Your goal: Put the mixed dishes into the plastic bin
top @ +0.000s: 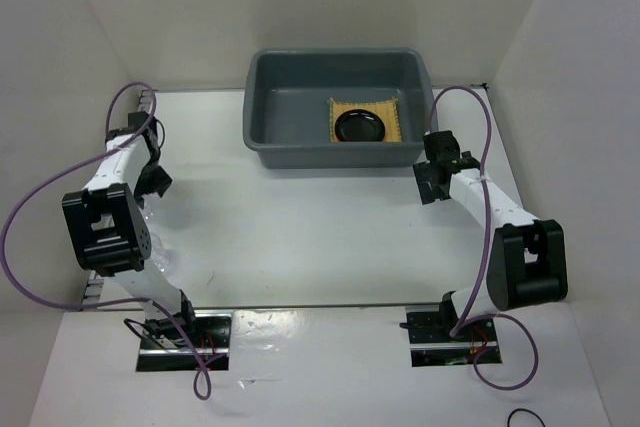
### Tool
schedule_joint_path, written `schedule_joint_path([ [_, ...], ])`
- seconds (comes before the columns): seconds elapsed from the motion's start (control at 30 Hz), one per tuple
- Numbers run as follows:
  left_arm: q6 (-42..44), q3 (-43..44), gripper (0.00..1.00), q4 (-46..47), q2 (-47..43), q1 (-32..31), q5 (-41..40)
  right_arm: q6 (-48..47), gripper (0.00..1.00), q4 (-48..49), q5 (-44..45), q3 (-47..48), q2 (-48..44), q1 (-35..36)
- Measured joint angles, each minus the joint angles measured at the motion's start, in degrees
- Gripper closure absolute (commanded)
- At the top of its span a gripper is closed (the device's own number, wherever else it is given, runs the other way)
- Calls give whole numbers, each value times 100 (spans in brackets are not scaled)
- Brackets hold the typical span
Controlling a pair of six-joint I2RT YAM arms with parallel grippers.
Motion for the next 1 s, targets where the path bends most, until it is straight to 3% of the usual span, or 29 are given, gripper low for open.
schedule_joint_path([
  [0.17,107,461,16,-118,-367,-153,-26,-2,2,-2,-35,0,59,0],
  [0.33,297,960,16,-66,-317,-70,-111,-2,2,-2,-81,0,179,0],
  [0.4,358,997,26,-24,-98,-24,-140,-2,2,-4,-87,0,197,2],
  [0.57,514,938,32,79,555,22,-144,-2,2,-2,-94,0,199,0],
  [0.6,553,901,40,107,619,22,-131,-2,2,-2,-96,0,199,2],
  [1.0,741,739,77,354,828,52,4,-2,2,-2,-101,0,247,2],
])
